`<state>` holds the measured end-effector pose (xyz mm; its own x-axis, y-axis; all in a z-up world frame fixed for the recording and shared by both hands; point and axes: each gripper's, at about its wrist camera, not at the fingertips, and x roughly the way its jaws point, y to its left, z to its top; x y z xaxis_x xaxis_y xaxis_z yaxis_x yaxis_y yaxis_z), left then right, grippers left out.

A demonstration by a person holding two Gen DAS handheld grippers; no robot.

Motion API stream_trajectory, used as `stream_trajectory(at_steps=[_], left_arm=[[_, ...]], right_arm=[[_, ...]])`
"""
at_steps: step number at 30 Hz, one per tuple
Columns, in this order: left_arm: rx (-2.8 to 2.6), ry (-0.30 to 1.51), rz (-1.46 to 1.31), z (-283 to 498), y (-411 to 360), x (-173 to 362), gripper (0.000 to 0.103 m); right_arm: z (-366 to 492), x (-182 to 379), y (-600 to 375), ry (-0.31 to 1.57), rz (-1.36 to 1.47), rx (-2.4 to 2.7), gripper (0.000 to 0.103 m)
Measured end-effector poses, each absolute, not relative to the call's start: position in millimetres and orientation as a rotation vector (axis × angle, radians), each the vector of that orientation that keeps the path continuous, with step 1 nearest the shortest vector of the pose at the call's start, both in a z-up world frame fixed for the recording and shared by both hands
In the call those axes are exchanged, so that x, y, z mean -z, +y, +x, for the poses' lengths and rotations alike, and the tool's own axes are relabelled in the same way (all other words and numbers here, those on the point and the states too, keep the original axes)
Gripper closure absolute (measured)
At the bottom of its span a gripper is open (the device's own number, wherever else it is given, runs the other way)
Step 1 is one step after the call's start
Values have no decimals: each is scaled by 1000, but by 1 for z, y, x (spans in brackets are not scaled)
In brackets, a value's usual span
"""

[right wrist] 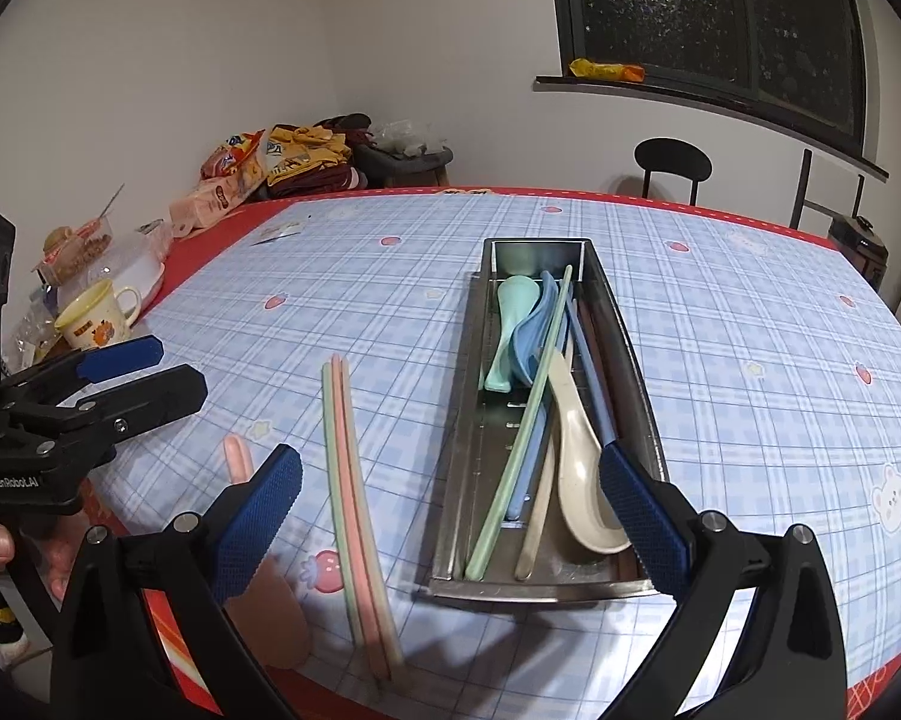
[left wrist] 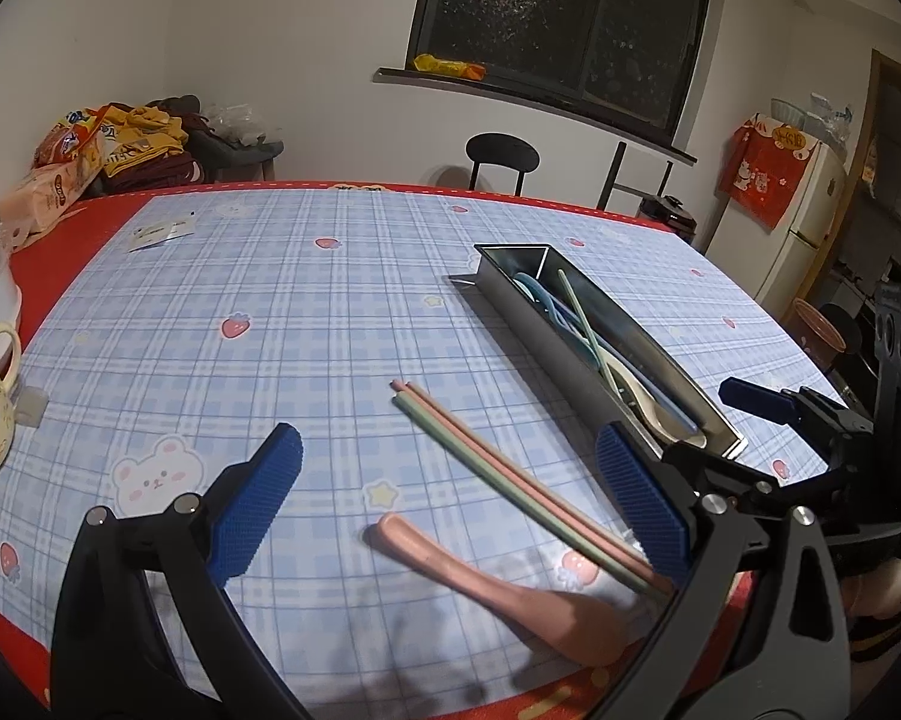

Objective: Organize utensils
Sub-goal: 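Move both tools back toward the pink spoon and pastel chopsticks, then lower the left tool onto the pink spoon while the right tool lowers onto pastel chopsticks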

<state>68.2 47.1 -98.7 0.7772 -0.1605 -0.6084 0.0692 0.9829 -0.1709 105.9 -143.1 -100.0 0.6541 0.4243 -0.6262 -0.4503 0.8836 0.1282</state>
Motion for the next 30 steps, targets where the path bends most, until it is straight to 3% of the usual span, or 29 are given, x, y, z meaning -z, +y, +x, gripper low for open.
stream_trajectory(at_steps=[7, 12, 19, 23, 30], left_arm=[[111, 669, -146, 56, 60, 101, 6], [122, 689, -167, 49, 68, 108, 8], [156, 739, -155, 48, 63, 121, 30], [200, 792, -178, 51, 61, 131, 53], [221, 883, -199, 60, 52, 147, 53]], right_arm=[[99, 98, -141, 705, -38, -553, 7], [98, 101, -136, 722, -43, -609, 27], [97, 106, -128, 747, -53, -652, 58], [94, 108, -123, 760, -68, -677, 76], [91, 112, -115, 770, -75, -705, 79]])
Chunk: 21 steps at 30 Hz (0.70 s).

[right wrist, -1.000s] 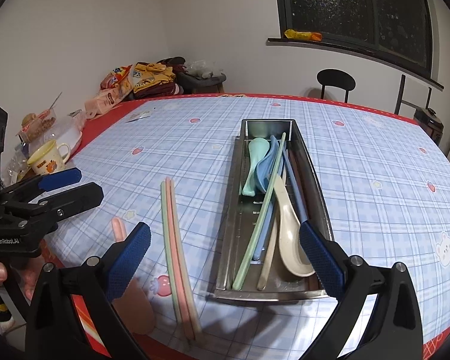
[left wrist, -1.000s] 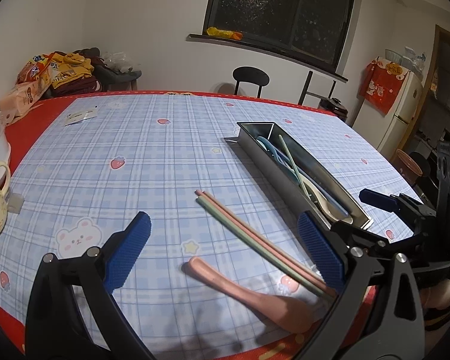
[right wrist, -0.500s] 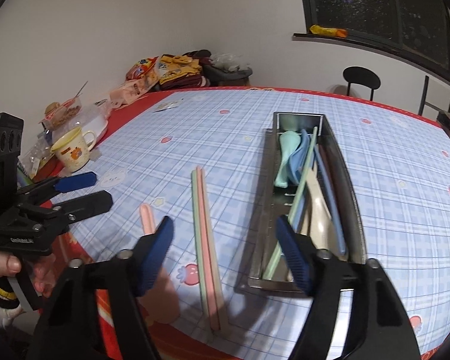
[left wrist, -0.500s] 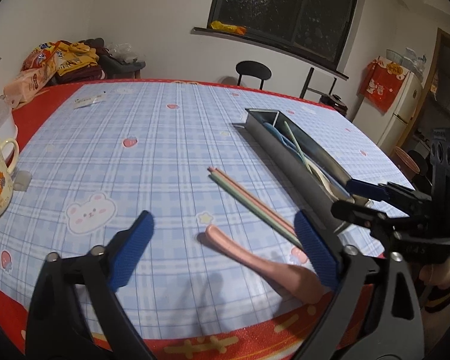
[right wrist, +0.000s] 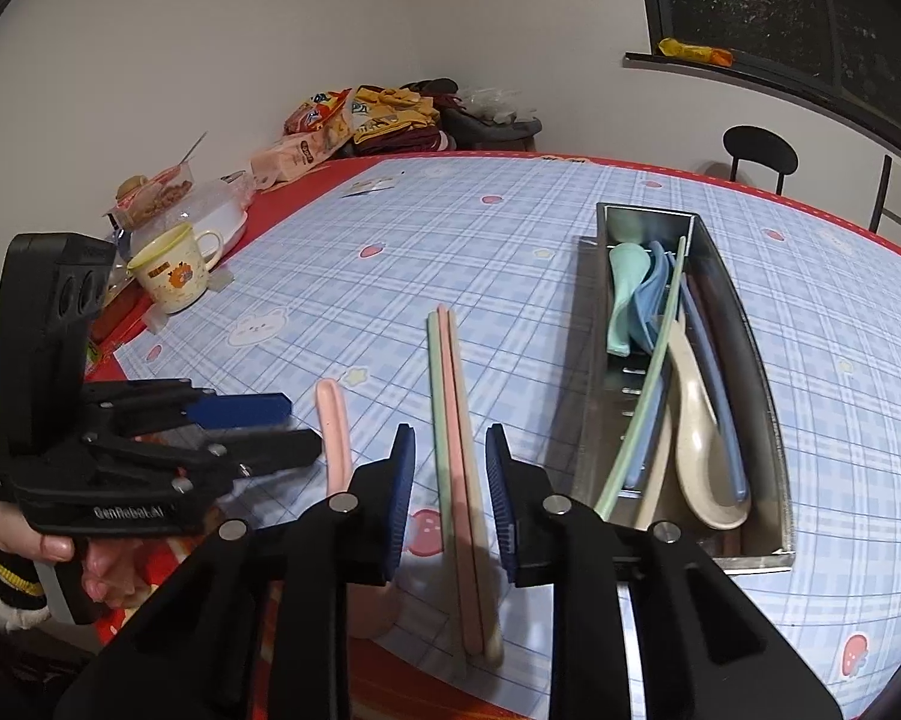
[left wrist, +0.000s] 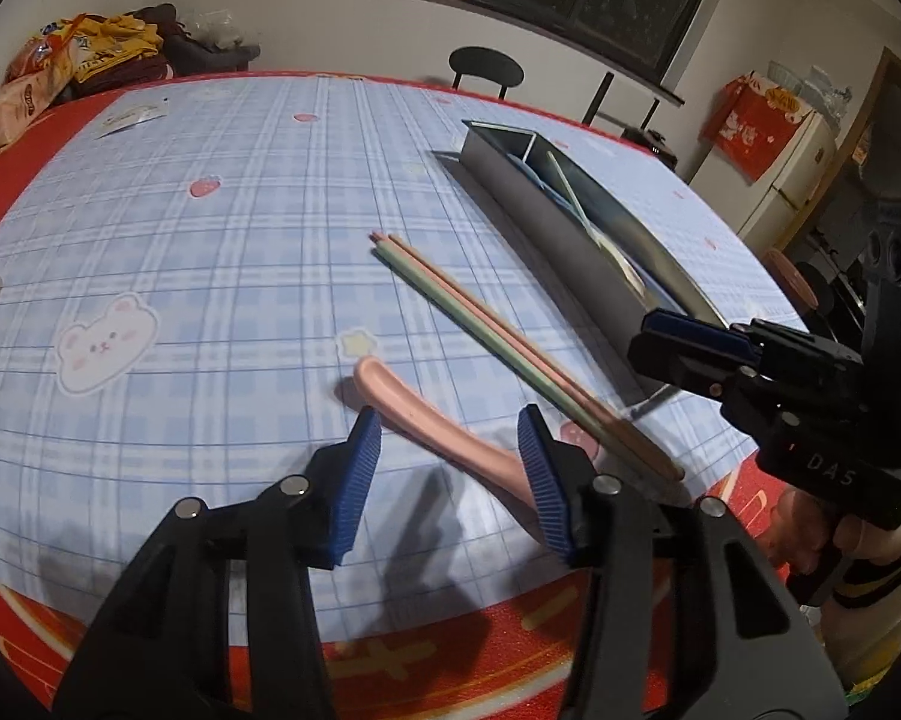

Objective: Organize utensils
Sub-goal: 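Lower the left tool onto the pink spoon while the right tool lowers onto pastel chopsticks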

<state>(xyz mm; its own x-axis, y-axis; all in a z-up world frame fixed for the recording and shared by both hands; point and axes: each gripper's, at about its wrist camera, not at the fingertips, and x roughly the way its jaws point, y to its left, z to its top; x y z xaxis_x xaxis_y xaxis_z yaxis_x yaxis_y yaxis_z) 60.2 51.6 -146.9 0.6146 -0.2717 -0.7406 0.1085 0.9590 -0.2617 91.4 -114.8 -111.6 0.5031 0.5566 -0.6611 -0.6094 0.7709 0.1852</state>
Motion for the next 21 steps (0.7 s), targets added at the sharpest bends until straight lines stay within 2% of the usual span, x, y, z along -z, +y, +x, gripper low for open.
stream_trajectory(at_steps=[4, 10, 21], left_arm=[[229, 894, -201, 64, 46, 149, 45], [246, 945, -185, 77, 41, 153, 42], [266, 984, -216, 96, 42, 158, 43]], right_arm=[[90, 114, -107, 781, -96, -720, 79], [88, 117, -100, 790, -122, -710, 79], [92, 125, -103, 811, -123, -685, 79]])
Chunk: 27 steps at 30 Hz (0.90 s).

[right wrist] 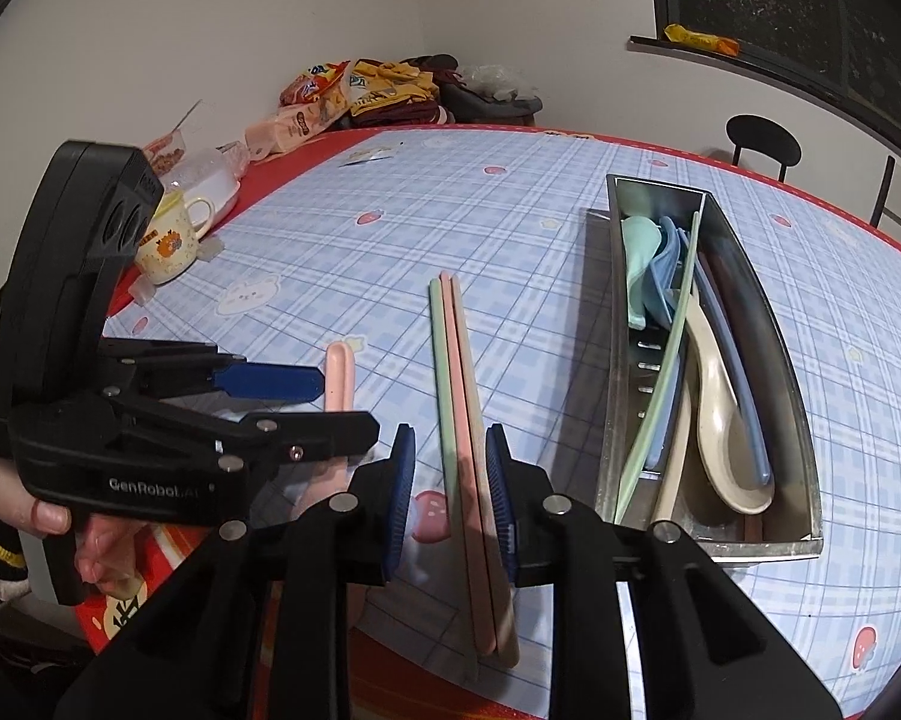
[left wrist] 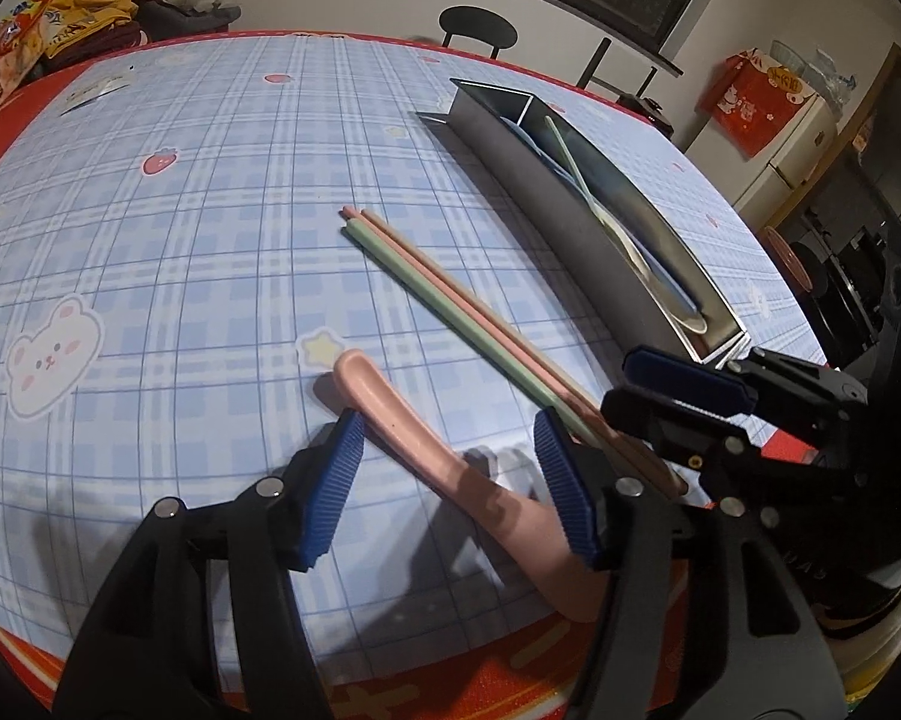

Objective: Organize utensils
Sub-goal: 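Lower the left tool onto the pink spoon while the right tool lowers onto pastel chopsticks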

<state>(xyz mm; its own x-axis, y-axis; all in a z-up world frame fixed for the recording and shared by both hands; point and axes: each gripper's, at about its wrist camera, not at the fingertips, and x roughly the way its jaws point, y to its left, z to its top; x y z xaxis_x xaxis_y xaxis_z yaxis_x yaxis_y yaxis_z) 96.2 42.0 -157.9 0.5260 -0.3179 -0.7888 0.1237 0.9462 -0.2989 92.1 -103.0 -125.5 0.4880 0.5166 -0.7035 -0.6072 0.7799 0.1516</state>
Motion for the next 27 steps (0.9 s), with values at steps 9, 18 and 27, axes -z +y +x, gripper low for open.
stream_trajectory(at_steps=[9, 18, 27], left_arm=[[244, 983, -200, 111, 42, 159, 55], [257, 981, -245, 108, 55, 161, 65], [253, 977, -313, 97, 62, 164, 64]], right_arm=[[93, 128, -103, 813, -119, -689, 79], [92, 128, -106, 807, -106, -694, 85], [88, 129, -108, 804, -95, -710, 86]])
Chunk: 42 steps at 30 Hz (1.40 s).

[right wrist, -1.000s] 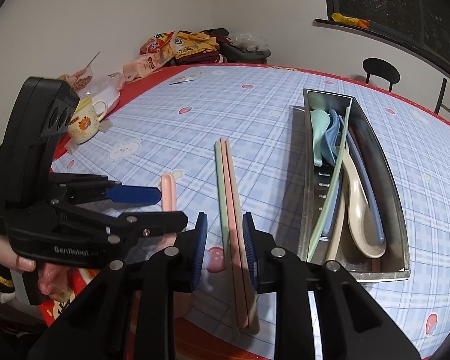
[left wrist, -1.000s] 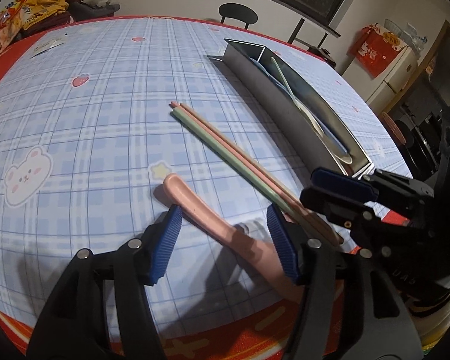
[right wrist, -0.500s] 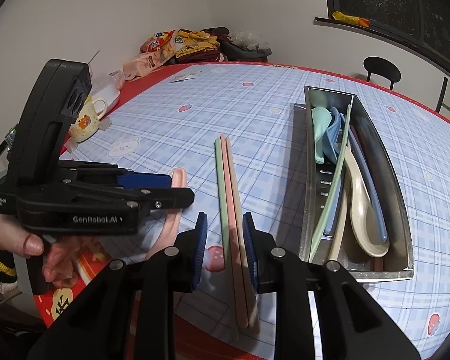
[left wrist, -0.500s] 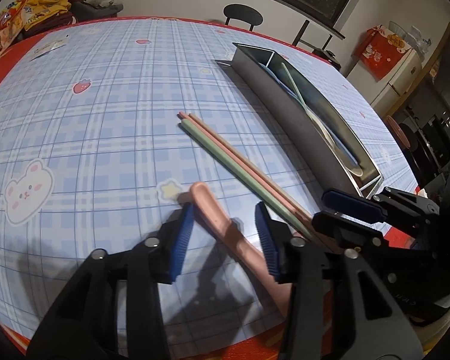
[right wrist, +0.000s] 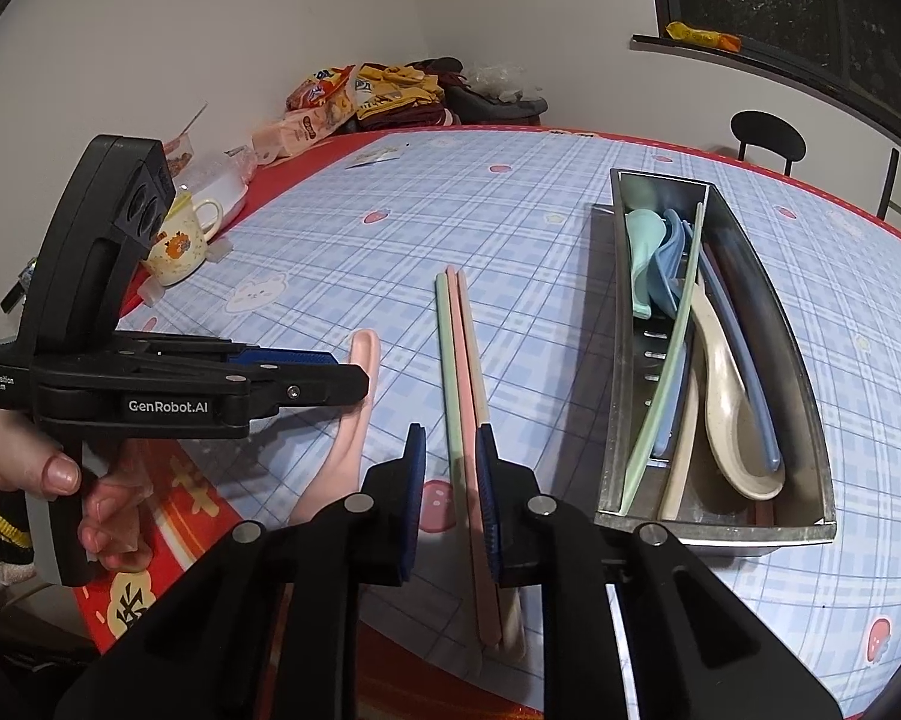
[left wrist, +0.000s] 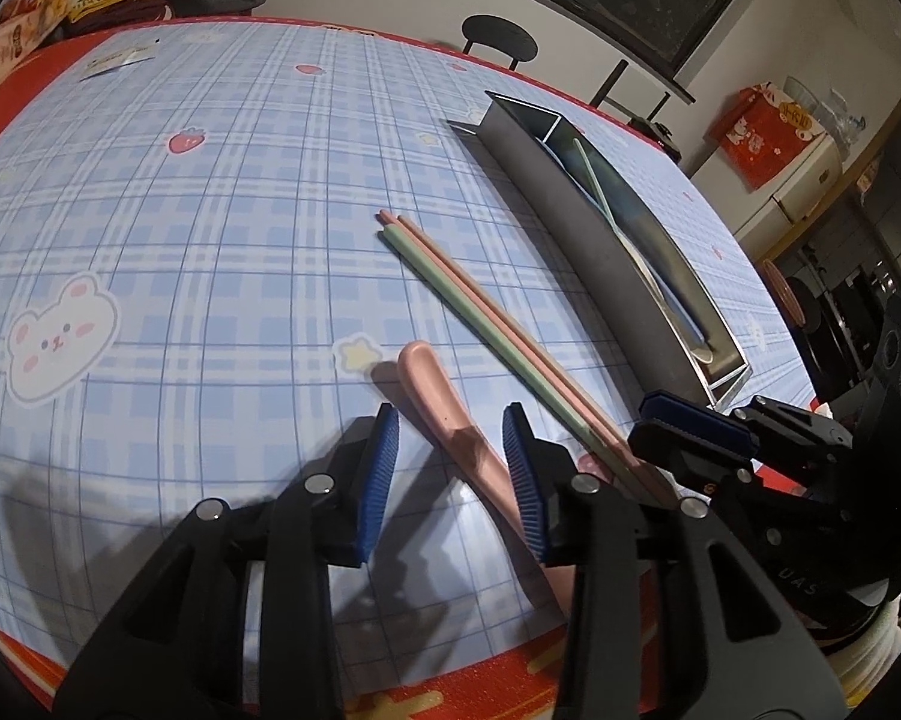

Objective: Organize utensils
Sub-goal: 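Lower the left tool onto the pink spoon while the right tool lowers onto pastel chopsticks, then close the left tool on the pink spoon while the right tool closes on the pastel chopsticks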

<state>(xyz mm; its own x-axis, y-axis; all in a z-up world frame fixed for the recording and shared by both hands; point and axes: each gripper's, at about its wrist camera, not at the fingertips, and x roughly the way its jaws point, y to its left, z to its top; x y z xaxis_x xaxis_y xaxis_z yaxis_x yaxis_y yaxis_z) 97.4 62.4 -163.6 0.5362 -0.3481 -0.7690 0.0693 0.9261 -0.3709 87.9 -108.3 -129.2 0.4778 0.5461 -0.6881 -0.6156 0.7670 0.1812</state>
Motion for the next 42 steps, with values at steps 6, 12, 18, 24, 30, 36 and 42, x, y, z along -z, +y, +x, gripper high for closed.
stream_trajectory(at_steps=[6, 12, 18, 24, 30, 36, 42], left_arm=[[252, 977, -314, 94, 57, 162, 57], [289, 993, -272, 76, 38, 161, 56], [244, 998, -252, 60, 26, 160, 56], [223, 990, -244, 60, 16, 161, 56], [208, 982, -193, 61, 7, 161, 56], [206, 985, -124, 58, 0, 161, 56], [203, 995, -80, 53, -6, 162, 50]], right_arm=[[88, 131, -109, 809, -92, -715, 86], [89, 128, -117, 802, -60, -713, 86], [89, 120, -126, 784, -26, -718, 86], [86, 123, -130, 801, -21, -735, 86], [85, 123, -141, 795, 2, -727, 86], [84, 122, -143, 787, 8, -735, 86], [83, 122, -141, 783, 12, -751, 86]])
